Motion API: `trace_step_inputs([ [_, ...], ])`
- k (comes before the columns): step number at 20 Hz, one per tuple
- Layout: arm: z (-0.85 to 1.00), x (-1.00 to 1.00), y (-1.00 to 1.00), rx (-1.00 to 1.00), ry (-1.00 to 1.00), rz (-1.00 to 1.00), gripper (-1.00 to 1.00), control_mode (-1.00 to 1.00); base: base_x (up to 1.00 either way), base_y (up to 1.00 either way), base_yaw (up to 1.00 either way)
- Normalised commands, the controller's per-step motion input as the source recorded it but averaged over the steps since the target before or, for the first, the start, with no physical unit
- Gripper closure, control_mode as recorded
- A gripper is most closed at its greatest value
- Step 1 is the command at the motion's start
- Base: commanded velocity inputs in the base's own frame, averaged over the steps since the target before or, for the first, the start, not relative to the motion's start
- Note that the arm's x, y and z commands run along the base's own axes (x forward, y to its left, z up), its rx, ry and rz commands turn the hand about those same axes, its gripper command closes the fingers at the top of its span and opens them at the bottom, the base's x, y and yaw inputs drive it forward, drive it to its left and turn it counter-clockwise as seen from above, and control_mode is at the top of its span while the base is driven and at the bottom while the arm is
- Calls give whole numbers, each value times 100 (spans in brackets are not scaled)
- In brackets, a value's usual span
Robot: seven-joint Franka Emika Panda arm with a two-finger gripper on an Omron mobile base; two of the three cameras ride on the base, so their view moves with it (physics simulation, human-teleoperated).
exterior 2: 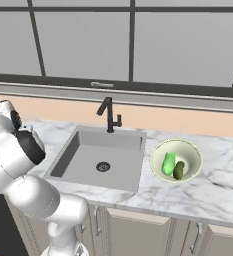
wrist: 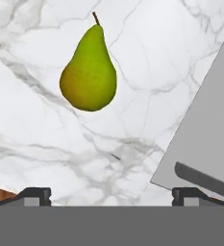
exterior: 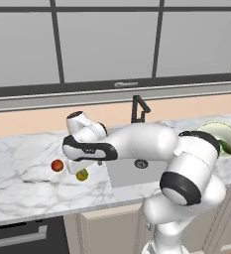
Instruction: There is a mixed pile of frozen fruits and vegetables on the counter. Locate all the frozen vegetables and place the items in a bowl on the counter. Take all the frozen fruits and defrost them in a running sink.
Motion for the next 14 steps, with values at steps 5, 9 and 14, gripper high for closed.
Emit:
trace_step_inputs([
  [5,-34,33,31,6,0,0,-100,-100,0,0,0],
  [9,-21,27,29,2,-4,0,-100,-100,0,0,0],
  [14,-26,29,10,0,-4,-2,-100,-100,0,0,0],
])
